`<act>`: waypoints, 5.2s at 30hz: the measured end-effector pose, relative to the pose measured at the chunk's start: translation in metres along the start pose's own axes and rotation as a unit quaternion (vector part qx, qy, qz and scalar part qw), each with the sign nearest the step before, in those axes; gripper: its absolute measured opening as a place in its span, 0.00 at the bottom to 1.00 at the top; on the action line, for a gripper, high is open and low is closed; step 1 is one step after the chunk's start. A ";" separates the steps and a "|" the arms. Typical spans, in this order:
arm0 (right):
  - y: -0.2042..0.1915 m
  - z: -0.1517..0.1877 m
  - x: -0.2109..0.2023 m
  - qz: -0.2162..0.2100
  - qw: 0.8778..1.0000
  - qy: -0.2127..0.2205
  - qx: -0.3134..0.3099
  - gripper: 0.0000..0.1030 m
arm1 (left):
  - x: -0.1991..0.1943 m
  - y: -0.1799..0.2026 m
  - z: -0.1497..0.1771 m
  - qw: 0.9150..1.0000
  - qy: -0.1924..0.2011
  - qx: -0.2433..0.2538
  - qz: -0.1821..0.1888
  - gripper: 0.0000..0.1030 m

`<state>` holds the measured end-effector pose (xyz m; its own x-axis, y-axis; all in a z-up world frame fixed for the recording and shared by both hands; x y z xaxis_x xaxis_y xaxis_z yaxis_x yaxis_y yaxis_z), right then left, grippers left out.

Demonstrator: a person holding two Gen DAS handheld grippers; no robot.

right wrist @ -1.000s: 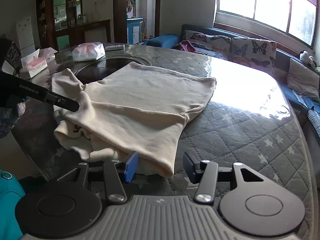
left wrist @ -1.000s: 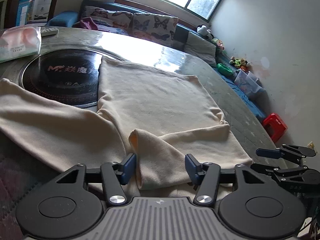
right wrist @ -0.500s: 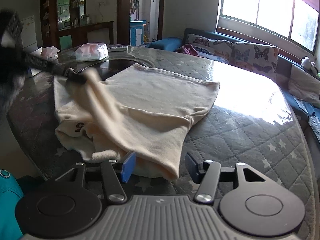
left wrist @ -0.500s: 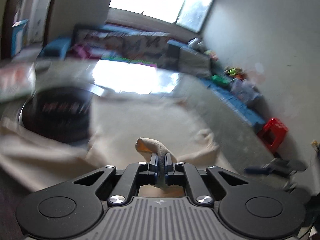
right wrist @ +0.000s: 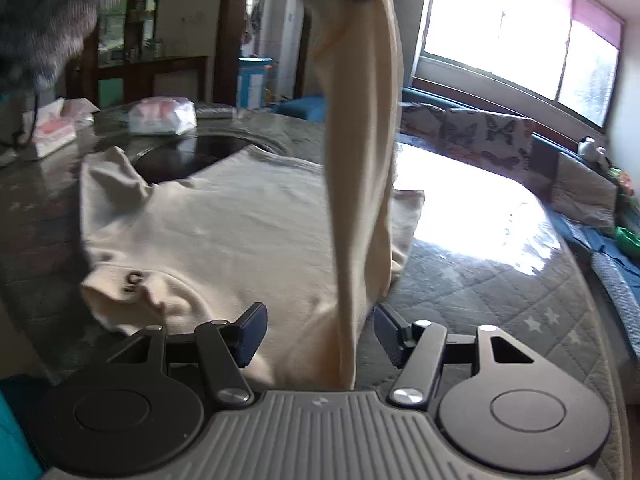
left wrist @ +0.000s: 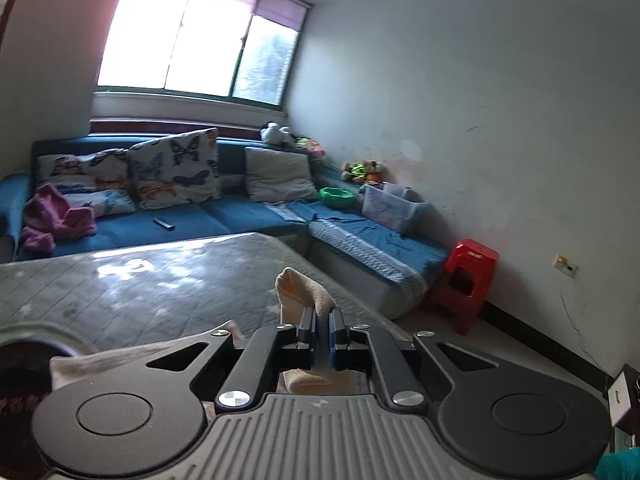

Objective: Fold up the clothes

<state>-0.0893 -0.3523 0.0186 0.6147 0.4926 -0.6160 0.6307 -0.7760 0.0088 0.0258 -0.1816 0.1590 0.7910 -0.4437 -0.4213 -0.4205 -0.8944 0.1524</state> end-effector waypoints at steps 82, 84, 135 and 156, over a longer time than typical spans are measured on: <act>-0.041 -0.046 0.052 -0.169 0.984 -0.038 -0.041 0.17 | -0.050 -0.127 0.181 0.980 -0.127 -0.085 -0.131 0.13; -0.047 -0.053 0.060 -0.181 0.982 -0.038 -0.045 0.17 | -0.057 -0.139 0.179 0.977 -0.120 -0.099 -0.148 0.13; -0.040 -0.067 0.040 -0.149 0.988 0.004 -0.034 0.19 | -0.110 -0.236 0.084 0.928 0.040 -0.193 -0.316 0.04; 0.038 -0.021 -0.010 -0.066 0.995 0.028 0.062 0.20 | 0.000 -0.024 0.066 0.993 -0.004 -0.084 -0.078 0.04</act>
<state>-0.0615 -0.3789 0.0415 0.5585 0.6121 -0.5599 0.6465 -0.7440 -0.1685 0.0068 -0.1562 0.0960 0.8372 -0.2983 -0.4583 -0.2123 -0.9497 0.2304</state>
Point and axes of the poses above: each gripper's, at about its wrist camera, not at the fingertips, and x roughly the way its jaws point, y to its right, z to its underside, the point moved 6 cm from there along x, roughly the way its jaws point, and after that the axes turned 11 degrees about -z, right-handed, at the moved point
